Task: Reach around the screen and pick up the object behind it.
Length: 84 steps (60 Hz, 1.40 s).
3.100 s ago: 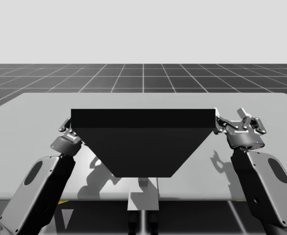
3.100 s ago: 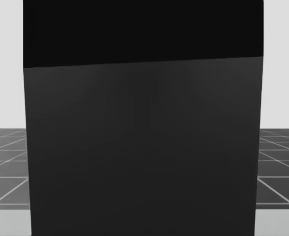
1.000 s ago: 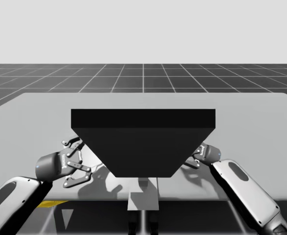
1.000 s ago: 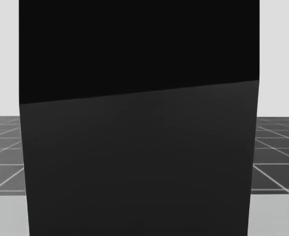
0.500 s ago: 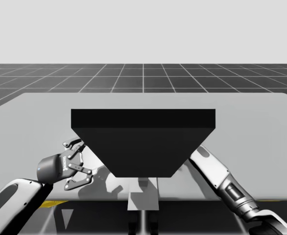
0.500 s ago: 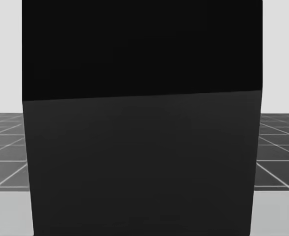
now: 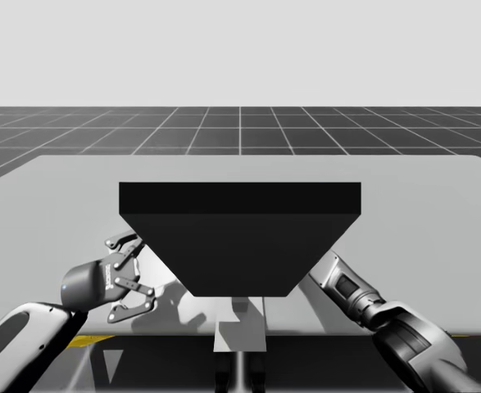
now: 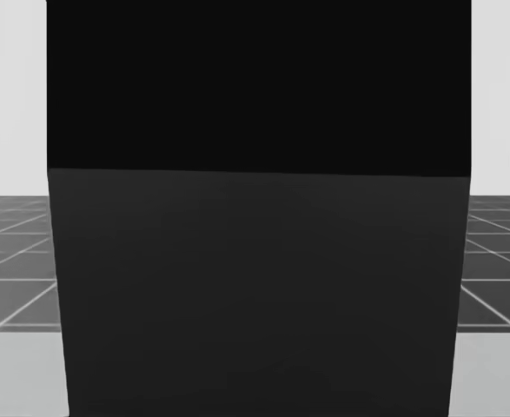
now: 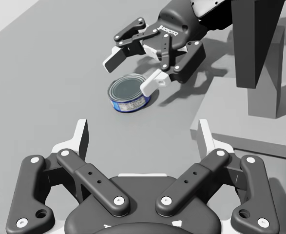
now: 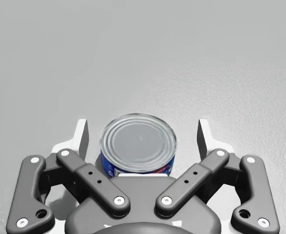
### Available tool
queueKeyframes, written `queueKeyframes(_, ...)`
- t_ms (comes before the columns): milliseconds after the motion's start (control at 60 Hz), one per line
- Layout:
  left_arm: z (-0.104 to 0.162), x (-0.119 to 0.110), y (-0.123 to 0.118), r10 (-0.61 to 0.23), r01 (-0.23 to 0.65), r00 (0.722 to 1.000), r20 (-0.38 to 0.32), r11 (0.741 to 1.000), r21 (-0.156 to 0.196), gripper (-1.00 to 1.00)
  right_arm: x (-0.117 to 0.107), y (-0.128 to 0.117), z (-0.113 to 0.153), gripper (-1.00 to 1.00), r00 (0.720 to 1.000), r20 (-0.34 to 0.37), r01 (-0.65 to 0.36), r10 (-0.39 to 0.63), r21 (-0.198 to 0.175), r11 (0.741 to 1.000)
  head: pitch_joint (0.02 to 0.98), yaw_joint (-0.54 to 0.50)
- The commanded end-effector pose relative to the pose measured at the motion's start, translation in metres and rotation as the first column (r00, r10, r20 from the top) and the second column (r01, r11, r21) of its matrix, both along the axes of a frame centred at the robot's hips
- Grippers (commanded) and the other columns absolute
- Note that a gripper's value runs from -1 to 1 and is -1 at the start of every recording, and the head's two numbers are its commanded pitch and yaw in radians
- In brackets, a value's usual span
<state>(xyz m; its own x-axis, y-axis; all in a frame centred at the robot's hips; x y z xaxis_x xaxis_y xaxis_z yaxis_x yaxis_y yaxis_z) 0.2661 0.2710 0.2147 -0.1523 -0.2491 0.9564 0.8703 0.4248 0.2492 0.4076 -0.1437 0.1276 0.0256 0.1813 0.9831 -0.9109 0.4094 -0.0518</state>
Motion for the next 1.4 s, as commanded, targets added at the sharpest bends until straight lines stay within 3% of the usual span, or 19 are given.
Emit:
queueKeyframes(17,-0.002,-0.004,0.000,-0.006,0.006,1.000,0.008,1.000,0.012,-1.00,0.013,0.010,-0.009,-1.00,1.000,-0.017,-0.005,0.005,0.006,1.000,0.179,0.01)
queueKeyframes(300,-0.003,-0.007,0.000,-0.004,0.004,1.000,0.020,1.000,0.026,-1.00,0.025,0.017,-0.019,-1.00,1.000,-0.022,0.003,-0.004,-0.020,1.000,0.184,0.02)
queueKeyframes(383,-0.002,-0.008,0.001,-0.005,0.004,1.000,0.022,1.000,0.026,-1.00,0.028,0.017,-0.018,-1.00,1.000,-0.027,0.000,0.000,-0.009,1.000,0.186,0.02)
queueKeyframes(400,-0.003,-0.009,0.001,-0.005,0.004,1.000,0.022,1.000,0.026,-1.00,0.029,0.017,-0.018,-0.46,1.000,-0.004,0.015,-0.015,-0.003,1.000,0.187,0.02)
queueKeyframes(433,-0.003,-0.009,0.001,-0.005,0.004,1.000,0.022,1.000,0.027,-1.00,0.029,0.017,-0.019,0.03,0.999,0.010,0.034,-0.034,-0.005,0.999,0.187,0.02)
queueKeyframes(450,-0.003,-0.009,0.001,-0.005,0.004,1.000,0.022,1.000,0.029,-1.00,0.028,0.016,-0.019,0.75,1.000,-0.002,0.031,-0.031,-0.003,1.000,0.187,0.02)
queueKeyframes(467,-0.004,-0.009,0.001,-0.004,0.003,1.000,0.023,1.000,0.031,-1.00,0.028,0.015,-0.019,0.96,0.999,-0.005,0.036,-0.036,-0.006,0.999,0.187,0.02)
queueKeyframes(483,-0.004,-0.009,0.001,-0.002,0.002,1.000,0.024,0.999,0.032,-1.00,0.028,0.015,-0.020,1.00,0.999,-0.003,0.038,-0.038,-0.008,0.999,0.187,0.02)
queueKeyframes(750,-0.002,-0.010,0.003,0.006,-0.006,1.000,0.031,0.999,0.032,-1.00,0.026,-0.018,-0.012,1.00,0.995,0.014,0.094,-0.094,-0.002,0.996,0.184,0.02)
queueKeyframes(1017,0.005,-0.010,0.005,0.015,-0.017,0.999,0.044,0.999,0.029,-1.00,0.013,-0.095,0.010,1.00,0.980,0.058,0.191,-0.191,0.013,0.982,0.180,0.02)
queueKeyframes(1400,0.010,-0.008,0.006,0.023,-0.025,0.998,0.055,0.999,0.030,-1.00,-0.005,-0.181,0.027,1.00,0.934,0.110,0.340,-0.340,0.017,0.940,0.172,0.01)
